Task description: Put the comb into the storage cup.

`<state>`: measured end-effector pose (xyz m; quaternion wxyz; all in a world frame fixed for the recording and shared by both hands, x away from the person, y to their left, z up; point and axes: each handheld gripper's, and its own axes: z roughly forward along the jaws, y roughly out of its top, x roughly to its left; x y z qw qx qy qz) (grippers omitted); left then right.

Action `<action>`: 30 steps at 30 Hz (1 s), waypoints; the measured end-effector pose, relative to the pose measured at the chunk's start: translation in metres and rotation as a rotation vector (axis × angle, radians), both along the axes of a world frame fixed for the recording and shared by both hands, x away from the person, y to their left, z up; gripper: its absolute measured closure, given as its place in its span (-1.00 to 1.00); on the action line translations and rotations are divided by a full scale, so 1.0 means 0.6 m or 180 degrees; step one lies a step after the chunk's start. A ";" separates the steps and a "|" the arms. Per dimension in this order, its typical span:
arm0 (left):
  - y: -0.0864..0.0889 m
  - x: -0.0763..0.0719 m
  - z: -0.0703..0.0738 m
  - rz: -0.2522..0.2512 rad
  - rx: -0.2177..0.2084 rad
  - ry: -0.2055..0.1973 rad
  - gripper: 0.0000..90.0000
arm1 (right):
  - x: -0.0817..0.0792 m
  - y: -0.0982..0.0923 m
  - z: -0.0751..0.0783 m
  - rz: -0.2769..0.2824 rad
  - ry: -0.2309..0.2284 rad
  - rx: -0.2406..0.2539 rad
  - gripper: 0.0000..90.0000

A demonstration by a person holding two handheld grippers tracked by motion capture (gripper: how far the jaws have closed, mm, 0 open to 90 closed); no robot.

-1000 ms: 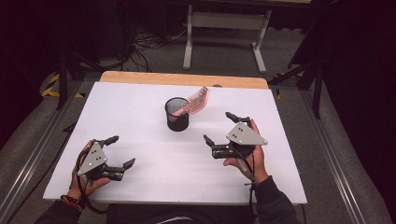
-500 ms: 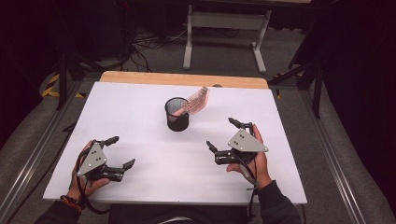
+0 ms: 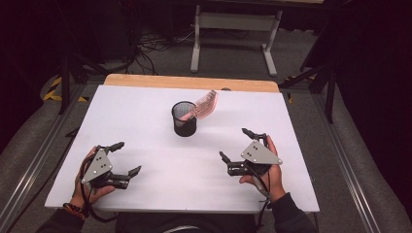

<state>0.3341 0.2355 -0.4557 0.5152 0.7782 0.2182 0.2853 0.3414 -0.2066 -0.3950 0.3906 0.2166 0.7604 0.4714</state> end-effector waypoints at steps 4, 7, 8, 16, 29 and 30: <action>0.000 0.000 0.000 -0.0002 -0.0002 0.0004 -0.84 | -0.004 -0.005 -0.010 -0.0018 -0.0012 -0.0038 -0.92; 0.000 0.000 0.000 -0.0001 -0.0004 0.0002 -0.84 | -0.006 -0.010 -0.015 -0.0037 0.0005 -0.0057 -0.92; 0.000 0.000 0.000 -0.0001 -0.0005 -0.0001 -0.84 | -0.007 -0.011 -0.016 -0.0043 -0.0016 -0.0055 -0.91; -0.001 0.000 -0.001 0.0001 -0.0007 0.0012 -0.84 | -0.011 -0.033 -0.036 -0.0173 0.0001 -0.0128 -0.91; 0.001 0.000 0.000 0.0029 -0.0039 0.0006 -0.85 | -0.020 -0.079 -0.065 -0.0348 0.0054 -0.0049 -0.90; 0.001 0.000 0.000 0.0026 -0.0061 0.0010 -0.85 | -0.020 -0.081 -0.066 -0.0356 0.0047 -0.0060 -0.90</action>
